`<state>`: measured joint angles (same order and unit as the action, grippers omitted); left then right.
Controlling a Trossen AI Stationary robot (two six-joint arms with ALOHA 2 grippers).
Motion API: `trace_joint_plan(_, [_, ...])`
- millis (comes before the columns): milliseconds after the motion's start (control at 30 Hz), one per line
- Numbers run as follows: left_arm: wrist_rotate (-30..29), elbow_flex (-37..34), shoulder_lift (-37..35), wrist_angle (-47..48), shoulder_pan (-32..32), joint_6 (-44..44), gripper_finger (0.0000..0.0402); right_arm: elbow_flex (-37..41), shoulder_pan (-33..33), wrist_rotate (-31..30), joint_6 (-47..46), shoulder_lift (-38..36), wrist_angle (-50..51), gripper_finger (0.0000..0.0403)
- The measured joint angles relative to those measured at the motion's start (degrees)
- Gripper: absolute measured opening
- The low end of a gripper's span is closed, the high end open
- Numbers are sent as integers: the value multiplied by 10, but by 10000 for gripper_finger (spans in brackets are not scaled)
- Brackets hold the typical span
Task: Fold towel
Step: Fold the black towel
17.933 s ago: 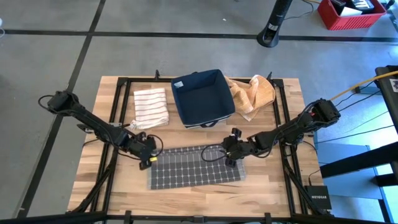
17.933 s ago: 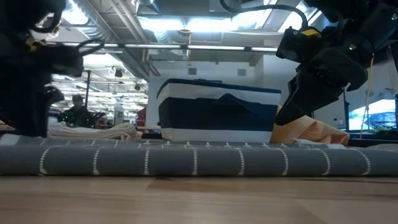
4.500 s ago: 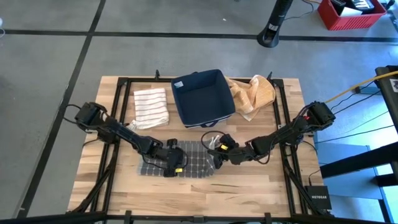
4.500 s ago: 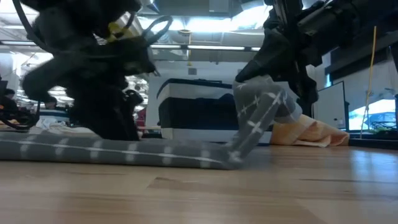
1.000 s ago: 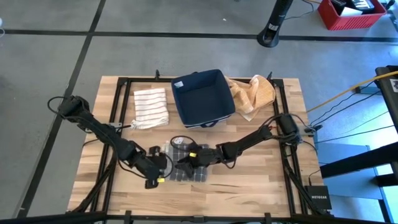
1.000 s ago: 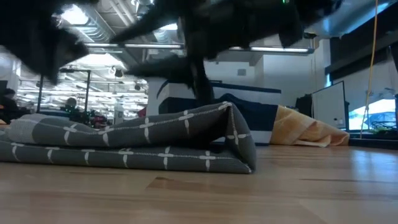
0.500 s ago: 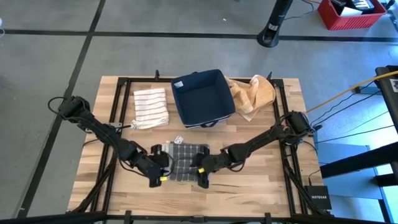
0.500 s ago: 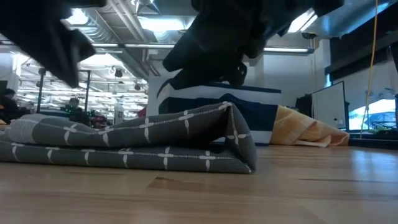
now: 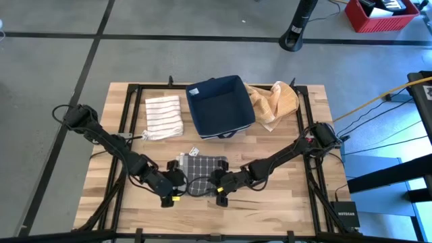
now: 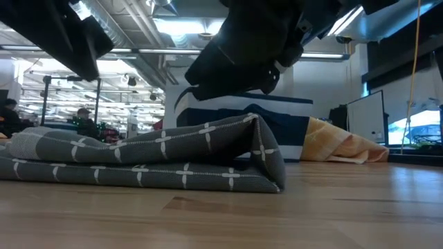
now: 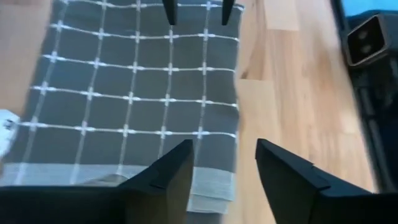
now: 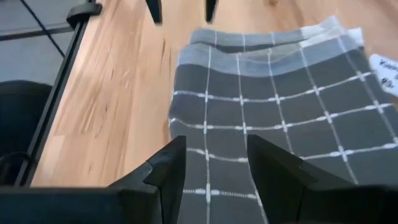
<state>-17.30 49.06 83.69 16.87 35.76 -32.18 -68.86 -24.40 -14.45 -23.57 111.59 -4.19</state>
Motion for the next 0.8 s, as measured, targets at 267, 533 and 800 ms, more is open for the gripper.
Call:
trace_joint_plan(267, [-25,10,49,-15,25,45,199,0,-4,-10,10,0,-1,172])
trace_joint_plan(533, [-73,96,147,90,66,72,188,0,-4,-17,14,0,-1,172])
trace_joint_plan(800, [-120,128,197,142,73,99,187,0,-4,-30,14,0,2,172])
